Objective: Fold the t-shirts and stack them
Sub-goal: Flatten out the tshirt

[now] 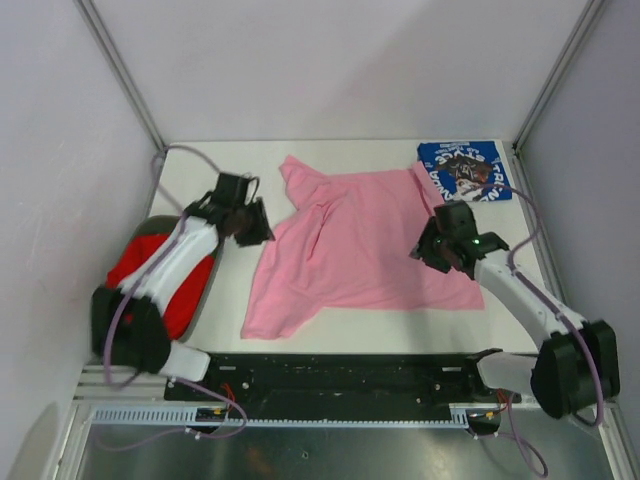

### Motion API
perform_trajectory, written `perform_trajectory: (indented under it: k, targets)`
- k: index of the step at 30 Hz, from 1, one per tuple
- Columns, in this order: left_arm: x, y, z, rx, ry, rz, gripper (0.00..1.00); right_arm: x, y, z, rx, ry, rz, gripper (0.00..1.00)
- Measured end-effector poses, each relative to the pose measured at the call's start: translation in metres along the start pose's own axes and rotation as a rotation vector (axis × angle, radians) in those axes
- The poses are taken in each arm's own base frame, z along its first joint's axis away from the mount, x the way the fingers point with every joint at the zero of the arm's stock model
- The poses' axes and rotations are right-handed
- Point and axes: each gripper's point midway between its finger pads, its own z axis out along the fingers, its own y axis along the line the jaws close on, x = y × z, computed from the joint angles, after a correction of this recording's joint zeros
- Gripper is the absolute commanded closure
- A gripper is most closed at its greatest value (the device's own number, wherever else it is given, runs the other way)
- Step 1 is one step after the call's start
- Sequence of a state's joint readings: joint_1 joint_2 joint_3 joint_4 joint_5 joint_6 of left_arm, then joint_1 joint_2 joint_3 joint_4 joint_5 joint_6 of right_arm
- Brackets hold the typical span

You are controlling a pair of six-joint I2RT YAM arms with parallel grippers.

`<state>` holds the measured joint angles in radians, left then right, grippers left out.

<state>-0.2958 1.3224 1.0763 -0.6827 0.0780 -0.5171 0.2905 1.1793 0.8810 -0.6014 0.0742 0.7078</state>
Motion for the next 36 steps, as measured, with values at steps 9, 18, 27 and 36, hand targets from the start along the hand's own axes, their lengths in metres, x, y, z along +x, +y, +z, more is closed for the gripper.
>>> perform_trajectory:
  k: [9, 18, 27, 36]
  targets:
    - [-0.048, 0.0, 0.129, -0.099, 0.098, 0.109, 0.57, 0.049, 0.027, 0.047, -0.016, 0.131, -0.183, 0.5]
    - [-0.052, 0.017, 0.168, -0.138, 0.143, 0.128, 0.57, 0.059, 0.032, 0.061, -0.028, 0.145, -0.25, 0.5]
    - [-0.053, 0.019, 0.172, -0.142, 0.147, 0.121, 0.61, 0.071, 0.027, 0.075, -0.002, 0.182, -0.277, 0.51]
    - [-0.044, 0.037, 0.173, -0.184, 0.153, 0.062, 0.99, 0.075, 0.024, 0.079, 0.011, 0.194, -0.28, 0.52]
